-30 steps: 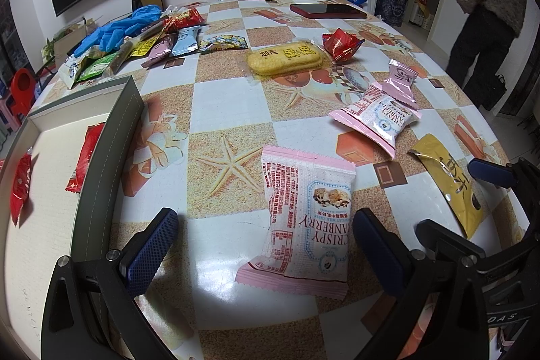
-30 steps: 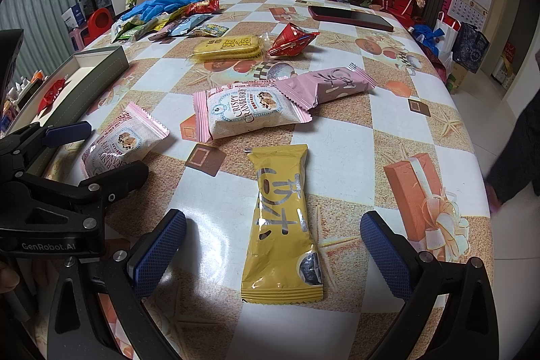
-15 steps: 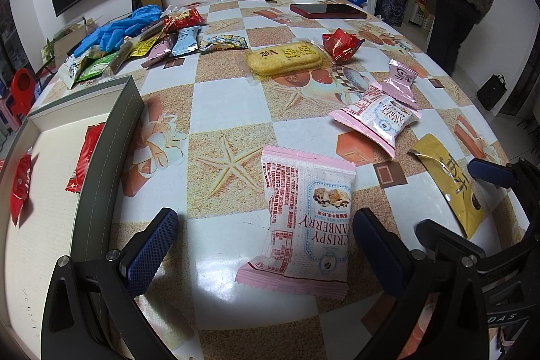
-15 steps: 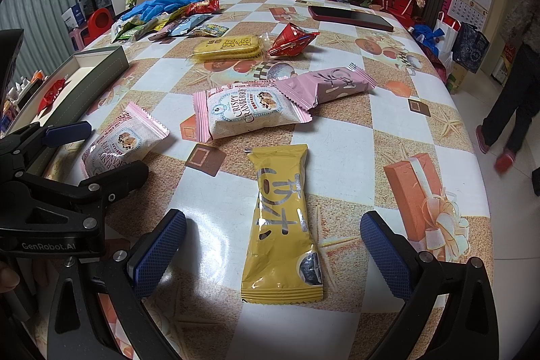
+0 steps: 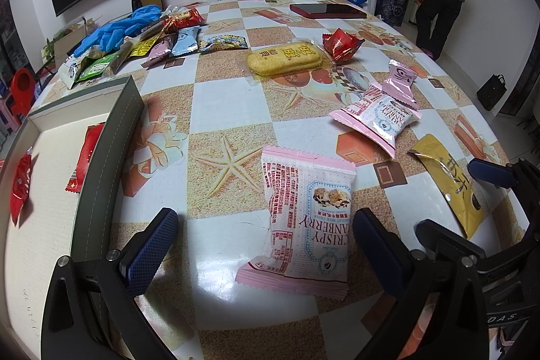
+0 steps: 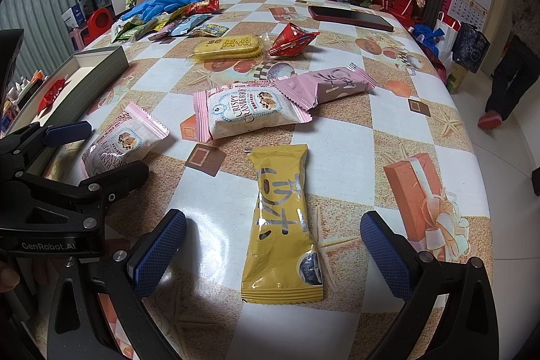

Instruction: Organize snacks

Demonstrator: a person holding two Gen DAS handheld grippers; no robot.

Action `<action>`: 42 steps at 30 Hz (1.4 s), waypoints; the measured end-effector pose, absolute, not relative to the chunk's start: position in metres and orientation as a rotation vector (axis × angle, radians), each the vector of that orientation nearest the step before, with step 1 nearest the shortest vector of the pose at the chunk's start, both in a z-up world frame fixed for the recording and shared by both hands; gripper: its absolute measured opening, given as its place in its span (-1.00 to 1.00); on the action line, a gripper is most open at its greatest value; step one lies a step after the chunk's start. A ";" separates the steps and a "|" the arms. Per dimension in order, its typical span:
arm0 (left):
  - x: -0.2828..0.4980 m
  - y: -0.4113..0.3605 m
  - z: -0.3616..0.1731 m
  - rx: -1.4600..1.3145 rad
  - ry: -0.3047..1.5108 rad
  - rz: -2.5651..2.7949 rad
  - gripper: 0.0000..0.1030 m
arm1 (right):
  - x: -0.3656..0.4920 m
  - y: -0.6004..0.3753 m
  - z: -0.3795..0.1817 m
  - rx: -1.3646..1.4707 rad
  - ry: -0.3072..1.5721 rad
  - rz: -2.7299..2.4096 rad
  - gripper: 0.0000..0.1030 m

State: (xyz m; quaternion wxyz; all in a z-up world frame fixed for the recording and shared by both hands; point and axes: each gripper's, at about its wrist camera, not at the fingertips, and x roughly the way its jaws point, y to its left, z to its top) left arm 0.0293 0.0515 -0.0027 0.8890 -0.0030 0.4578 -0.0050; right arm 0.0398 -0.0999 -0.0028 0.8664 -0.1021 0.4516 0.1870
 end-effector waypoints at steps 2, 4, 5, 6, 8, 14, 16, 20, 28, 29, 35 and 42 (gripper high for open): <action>0.029 0.051 -0.003 -0.006 0.951 -0.010 1.00 | 0.040 -0.100 -0.003 -0.214 0.946 0.392 1.00; 0.029 0.051 -0.003 -0.006 0.951 -0.011 1.00 | 0.040 -0.100 -0.003 -0.214 0.946 0.392 1.00; 0.029 0.051 -0.003 -0.006 0.951 -0.011 1.00 | 0.040 -0.100 -0.003 -0.214 0.946 0.392 1.00; 0.029 0.051 -0.003 -0.006 0.951 -0.011 1.00 | 0.040 -0.100 -0.003 -0.214 0.946 0.392 1.00; 0.029 0.051 -0.003 -0.007 0.951 -0.011 1.00 | 0.040 -0.100 -0.003 -0.214 0.946 0.392 1.00; 0.029 0.051 -0.003 -0.006 0.951 -0.010 1.00 | 0.040 -0.100 -0.003 -0.214 0.946 0.392 1.00; 0.029 0.052 -0.003 -0.005 0.951 -0.010 1.00 | 0.040 -0.100 -0.003 -0.214 0.946 0.392 1.00; 0.029 0.052 -0.003 -0.006 0.951 -0.013 1.00 | 0.040 -0.100 -0.003 -0.214 0.946 0.392 1.00; 0.030 0.050 -0.001 0.014 0.958 -0.053 0.97 | 0.040 -0.100 -0.003 -0.214 0.946 0.393 1.00; 0.031 0.049 -0.001 0.021 0.967 -0.062 0.98 | 0.040 -0.100 -0.003 -0.213 0.947 0.393 1.00; 0.033 0.054 -0.001 0.021 0.983 -0.080 0.99 | 0.044 -0.098 -0.001 -0.239 0.981 0.402 1.00; 0.030 0.051 0.008 0.046 0.983 -0.119 -0.18 | 0.044 -0.093 0.000 -0.237 0.991 0.393 0.82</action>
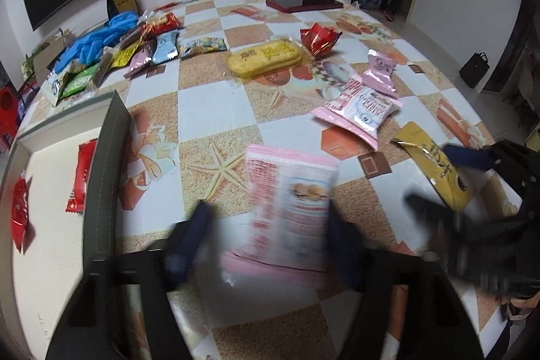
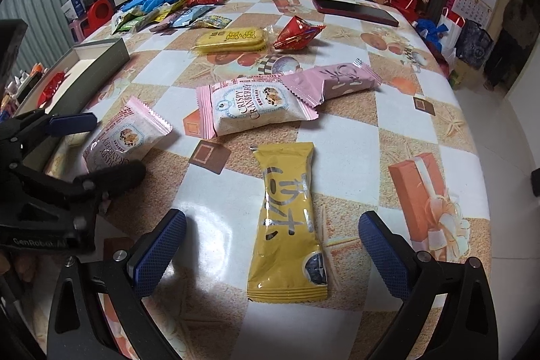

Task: Organize snacks
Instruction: 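Grasp the Crispy Cranberry packet with the left tool while the right tool grasps the yellow bar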

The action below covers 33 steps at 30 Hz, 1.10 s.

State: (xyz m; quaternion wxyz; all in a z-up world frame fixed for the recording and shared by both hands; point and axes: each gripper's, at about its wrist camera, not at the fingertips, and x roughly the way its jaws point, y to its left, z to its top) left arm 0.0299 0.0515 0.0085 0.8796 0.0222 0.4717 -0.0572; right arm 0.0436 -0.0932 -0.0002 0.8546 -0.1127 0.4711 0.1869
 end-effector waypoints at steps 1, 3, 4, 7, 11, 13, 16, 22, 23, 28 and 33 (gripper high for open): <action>0.030 0.052 0.010 0.042 0.989 -0.123 -0.20 | 0.042 -0.092 0.003 -0.239 0.980 0.391 0.00; 0.030 0.054 0.010 0.020 0.992 -0.144 -0.21 | 0.042 -0.088 0.010 -0.243 0.992 0.357 -0.55; 0.029 0.055 0.010 0.009 0.990 -0.157 -0.22 | 0.043 -0.087 0.010 -0.237 0.998 0.353 -0.55; 0.022 0.057 0.011 -0.003 0.991 -0.141 -0.22 | 0.043 -0.090 0.010 -0.176 1.005 0.383 -0.55; 0.007 0.056 0.012 -0.036 0.971 -0.132 -0.22 | 0.032 -0.093 0.012 -0.126 0.996 0.395 -0.55; 0.001 0.054 0.012 -0.023 0.970 -0.122 -0.22 | 0.027 -0.095 0.014 -0.102 0.983 0.398 -0.55; -0.007 0.049 0.016 0.020 0.967 -0.096 -0.22 | 0.017 -0.097 0.022 -0.046 0.960 0.416 -0.55; -0.017 0.051 0.028 0.040 0.956 -0.065 -0.22 | 0.008 -0.092 0.035 -0.006 0.942 0.460 -0.55; -0.018 0.053 0.030 0.038 0.954 -0.059 -0.22 | 0.006 -0.090 0.038 0.004 0.940 0.471 -0.55; -0.026 0.070 0.044 0.020 0.947 -0.015 -0.22 | -0.001 -0.078 0.047 0.002 0.925 0.503 -0.55; -0.035 0.095 0.055 0.014 0.936 0.042 -0.22 | -0.004 -0.056 0.056 0.020 0.925 0.572 -0.55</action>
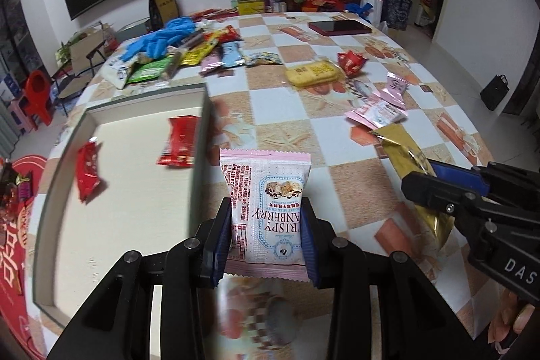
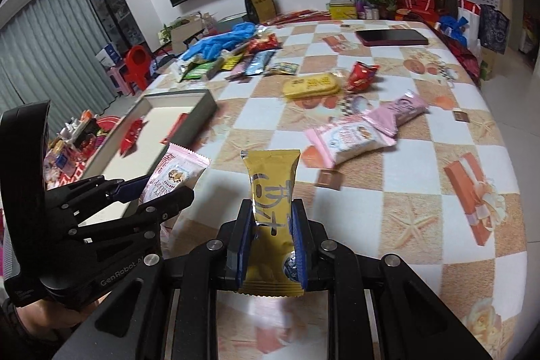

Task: Organize snacks
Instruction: 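Grasp the Crispy Cranberry packet with the left tool while the right tool grasps the yellow bar, then carry the cranberry packet and yellow bar over the white tray with both tools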

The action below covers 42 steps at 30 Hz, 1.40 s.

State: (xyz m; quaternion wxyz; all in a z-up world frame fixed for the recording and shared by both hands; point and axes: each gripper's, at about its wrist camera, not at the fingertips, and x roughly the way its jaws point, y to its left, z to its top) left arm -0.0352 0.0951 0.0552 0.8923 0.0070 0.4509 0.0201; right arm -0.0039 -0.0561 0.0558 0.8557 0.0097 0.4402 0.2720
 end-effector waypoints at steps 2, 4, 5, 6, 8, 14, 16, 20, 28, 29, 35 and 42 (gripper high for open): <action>-0.038 0.109 0.057 0.009 0.938 0.071 -0.22 | -0.006 -0.044 0.059 0.011 0.924 0.601 -0.55; -0.042 0.123 0.057 -0.005 0.944 0.095 -0.22 | -0.007 -0.029 0.062 -0.005 0.921 0.630 -0.55; -0.044 0.130 0.056 -0.015 0.946 0.108 -0.22 | -0.008 -0.021 0.063 -0.010 0.921 0.646 -0.55; -0.046 0.137 0.056 -0.023 0.946 0.118 -0.22 | -0.009 -0.016 0.064 -0.015 0.921 0.660 -0.55; -0.051 0.152 0.056 -0.042 0.947 0.146 -0.22 | -0.011 0.002 0.066 -0.029 0.923 0.699 -0.55; -0.061 0.188 0.055 -0.074 0.953 0.210 -0.22 | -0.020 0.052 0.072 -0.091 0.918 0.786 -0.55; -0.064 0.200 0.054 -0.083 0.955 0.229 -0.22 | -0.021 0.064 0.071 -0.103 0.919 0.803 -0.55; -0.067 0.221 0.053 -0.099 0.961 0.258 -0.22 | -0.019 0.090 0.071 -0.117 0.928 0.837 -0.55; -0.064 0.255 0.046 -0.123 1.001 0.288 -0.22 | -0.009 0.123 0.066 -0.138 0.957 0.857 -0.55; -0.064 0.259 0.044 -0.130 1.007 0.290 -0.22 | -0.009 0.126 0.066 -0.139 0.962 0.858 -0.55; -0.057 0.281 0.038 -0.164 1.037 0.300 -0.22 | 0.001 0.140 0.062 -0.136 0.989 0.858 -0.55; -0.050 0.288 0.033 -0.173 1.065 0.276 -0.22 | 0.017 0.160 0.059 -0.147 1.012 0.848 -0.55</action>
